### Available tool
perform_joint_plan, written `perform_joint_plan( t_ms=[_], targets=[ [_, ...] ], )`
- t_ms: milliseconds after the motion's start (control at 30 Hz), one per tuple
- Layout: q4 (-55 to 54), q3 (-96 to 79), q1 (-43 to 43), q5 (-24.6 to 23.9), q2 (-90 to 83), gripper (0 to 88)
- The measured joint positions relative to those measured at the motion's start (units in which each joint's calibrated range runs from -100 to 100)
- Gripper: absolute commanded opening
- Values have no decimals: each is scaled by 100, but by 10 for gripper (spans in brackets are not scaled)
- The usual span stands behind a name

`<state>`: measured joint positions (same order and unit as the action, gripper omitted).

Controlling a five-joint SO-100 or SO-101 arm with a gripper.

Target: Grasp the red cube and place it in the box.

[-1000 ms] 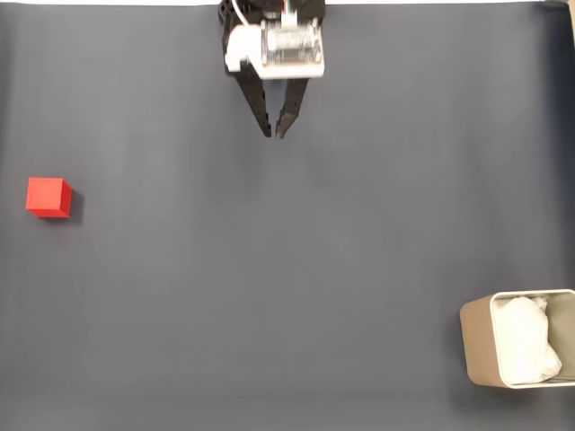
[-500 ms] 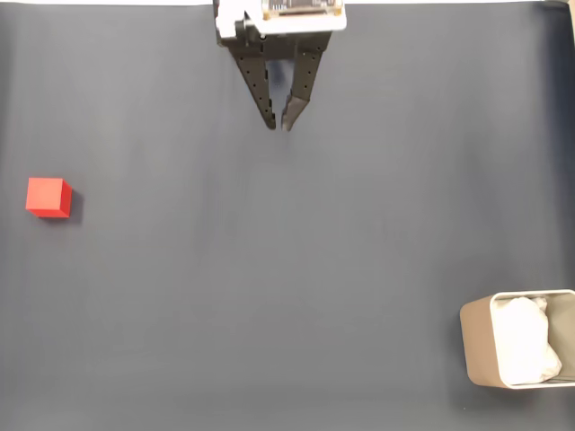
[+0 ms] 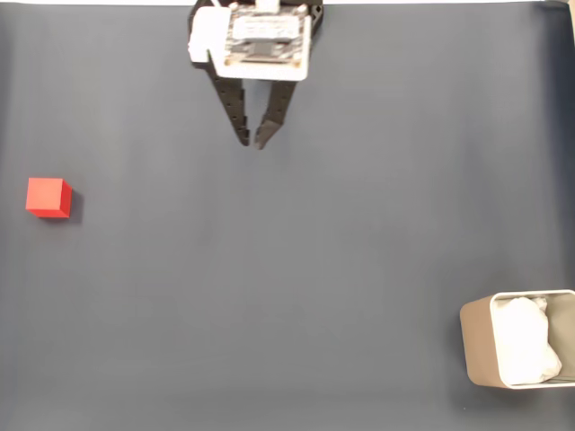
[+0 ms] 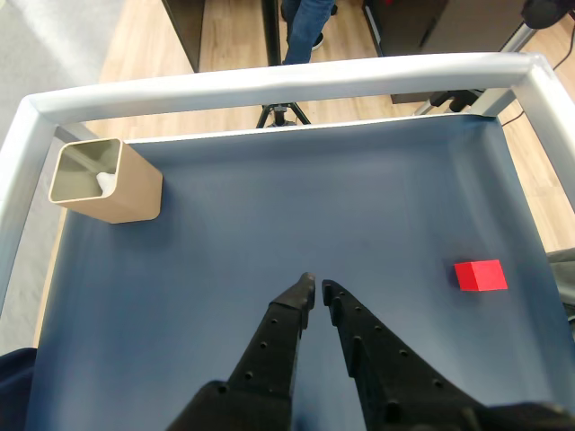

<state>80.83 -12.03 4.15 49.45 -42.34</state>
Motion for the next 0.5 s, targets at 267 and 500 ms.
perform_joint_plan(
  t_ms=[267,500],
  targets=[
    [-8,0,490,-15,148,0],
    [-32,0,1001,-29,269,0]
  ],
)
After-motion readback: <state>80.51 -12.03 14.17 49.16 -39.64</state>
